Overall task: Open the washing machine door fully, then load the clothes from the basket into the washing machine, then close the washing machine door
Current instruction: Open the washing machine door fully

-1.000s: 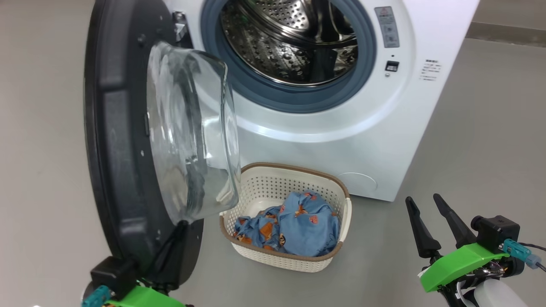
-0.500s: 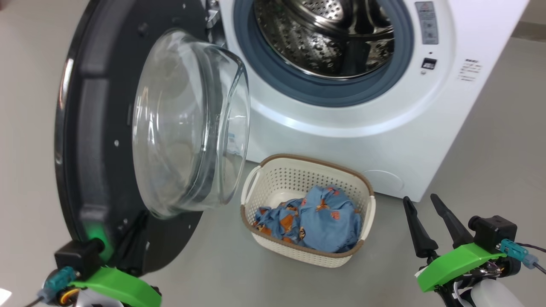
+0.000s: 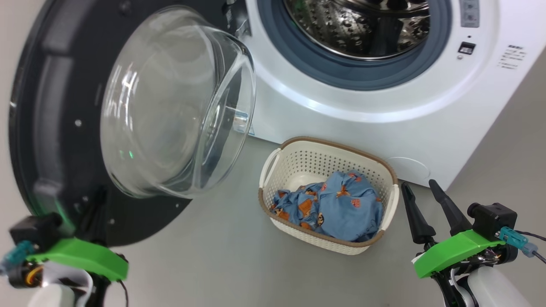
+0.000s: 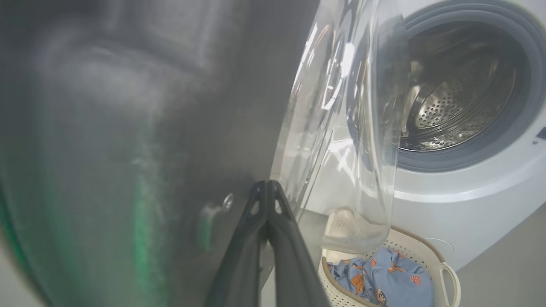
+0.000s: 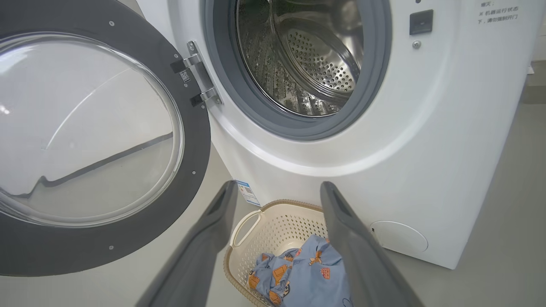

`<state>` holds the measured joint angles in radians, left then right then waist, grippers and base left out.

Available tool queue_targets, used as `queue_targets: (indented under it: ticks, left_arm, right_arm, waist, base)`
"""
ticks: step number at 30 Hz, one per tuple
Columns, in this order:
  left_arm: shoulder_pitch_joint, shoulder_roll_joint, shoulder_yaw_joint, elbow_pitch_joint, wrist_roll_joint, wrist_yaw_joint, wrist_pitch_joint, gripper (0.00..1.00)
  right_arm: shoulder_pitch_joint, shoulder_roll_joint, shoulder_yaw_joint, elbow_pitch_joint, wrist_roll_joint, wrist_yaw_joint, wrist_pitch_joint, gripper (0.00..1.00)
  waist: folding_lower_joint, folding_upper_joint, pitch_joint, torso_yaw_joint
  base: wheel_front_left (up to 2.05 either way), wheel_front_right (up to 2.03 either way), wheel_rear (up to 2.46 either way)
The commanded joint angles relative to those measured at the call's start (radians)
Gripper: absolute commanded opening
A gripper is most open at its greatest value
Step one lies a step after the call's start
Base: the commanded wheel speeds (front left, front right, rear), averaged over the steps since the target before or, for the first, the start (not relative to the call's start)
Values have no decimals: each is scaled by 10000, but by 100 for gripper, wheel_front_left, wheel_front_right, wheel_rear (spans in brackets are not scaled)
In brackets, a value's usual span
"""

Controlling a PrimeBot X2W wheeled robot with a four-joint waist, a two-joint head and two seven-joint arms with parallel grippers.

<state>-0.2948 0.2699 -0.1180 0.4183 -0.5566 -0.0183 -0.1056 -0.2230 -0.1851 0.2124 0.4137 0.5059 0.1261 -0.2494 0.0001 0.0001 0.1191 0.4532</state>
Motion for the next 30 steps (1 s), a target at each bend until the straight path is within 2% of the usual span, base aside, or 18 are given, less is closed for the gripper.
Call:
queue_targets:
  ticks: [1,11,18,30]
  left_arm:
    - [-620,636,629,51,-94,42,-120,0]
    - [-2130,1239,721,2143,-154,-306,-121,0]
    - [-3439,1384,461,3696,-184,-720,-95,0]
    - [-4986,1910,175,6104,-102,-968,-419,0]
  right_arm:
    - [-329,10,115,-197,13,46,-124,100]
    - [-443,157,119,-128,16,46,-124,100]
    - [-580,96,144,-60,-15,46,-124,100]
    - [-824,29,281,28,20,46,-124,100]
  waist:
    - [-1,-1,131,166]
    - [-1,-1,254,579]
    - [-1,-1,467,738]
    - [-1,-1,647,528]
  base:
    - [0,0,0]
    - [0,0,0]
    - [0,0,0]
    - [0,0,0]
